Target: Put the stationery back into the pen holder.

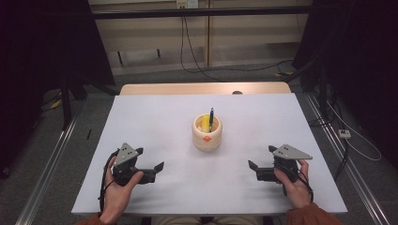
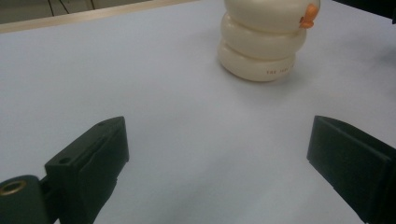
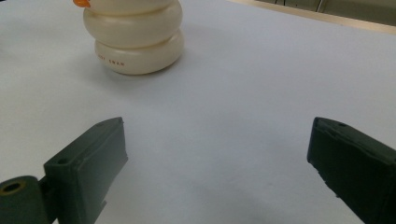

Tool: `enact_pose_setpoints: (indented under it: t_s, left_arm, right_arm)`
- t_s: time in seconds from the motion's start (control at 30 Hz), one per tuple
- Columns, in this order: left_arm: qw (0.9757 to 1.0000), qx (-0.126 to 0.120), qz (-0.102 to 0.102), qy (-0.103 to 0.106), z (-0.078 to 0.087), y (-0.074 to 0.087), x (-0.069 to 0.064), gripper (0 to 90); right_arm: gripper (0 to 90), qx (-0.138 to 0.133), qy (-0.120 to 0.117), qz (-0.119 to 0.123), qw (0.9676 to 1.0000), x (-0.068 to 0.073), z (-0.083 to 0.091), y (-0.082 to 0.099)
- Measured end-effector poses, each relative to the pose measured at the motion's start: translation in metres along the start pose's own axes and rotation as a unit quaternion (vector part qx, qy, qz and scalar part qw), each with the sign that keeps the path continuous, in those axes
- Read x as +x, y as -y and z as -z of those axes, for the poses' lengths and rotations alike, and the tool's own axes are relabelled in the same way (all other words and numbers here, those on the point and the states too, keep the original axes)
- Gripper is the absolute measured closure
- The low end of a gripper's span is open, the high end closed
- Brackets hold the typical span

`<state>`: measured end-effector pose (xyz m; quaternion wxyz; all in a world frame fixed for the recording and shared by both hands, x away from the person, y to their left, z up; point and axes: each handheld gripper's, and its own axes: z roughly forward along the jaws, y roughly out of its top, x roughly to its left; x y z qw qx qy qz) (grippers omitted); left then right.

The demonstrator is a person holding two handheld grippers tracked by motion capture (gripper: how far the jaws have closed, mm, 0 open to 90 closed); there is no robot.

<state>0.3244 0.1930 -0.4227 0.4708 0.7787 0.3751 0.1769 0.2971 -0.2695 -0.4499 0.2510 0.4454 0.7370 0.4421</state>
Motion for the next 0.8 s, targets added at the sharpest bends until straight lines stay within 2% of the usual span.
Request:
enact_pose_setpoints:
  t_s: [0.17,0.23,0.4,0.53,0.6,0.8]
  left_arm:
    - [0.9999,-0.009,-0.005,-0.008,-0.001,0.007,-0.001,5.4]
    - [0.9999,-0.011,0.002,-0.003,-0.003,0.009,0.0,5.4]
    - [0.9997,-0.017,-0.001,-0.014,-0.003,0.015,0.001,5.4]
    - [0.9998,-0.016,0.008,-0.01,-0.004,0.018,0.0,5.4]
    - [0.9998,-0.016,0.002,-0.01,-0.004,0.018,0.0,5.4]
    - [0.9998,-0.017,0.008,-0.01,-0.004,0.017,0.002,5.4]
  right_arm:
    - [4.5,0.0,0.0,0.0,1.0,0.0,0.0,0.0]
    - [4.5,0.001,-0.001,0.0,1.0,0.001,0.0,0.0]
    - [4.5,0.0,-0.001,0.001,1.0,0.0,0.0,0.0]
    - [4.5,0.002,-0.002,0.001,1.0,0.001,-0.001,0.001]
    - [4.5,0.003,-0.002,0.0,1.0,0.001,-0.001,0.001]
    - [4.5,0.002,-0.002,0.0,1.0,0.001,-0.001,0.001]
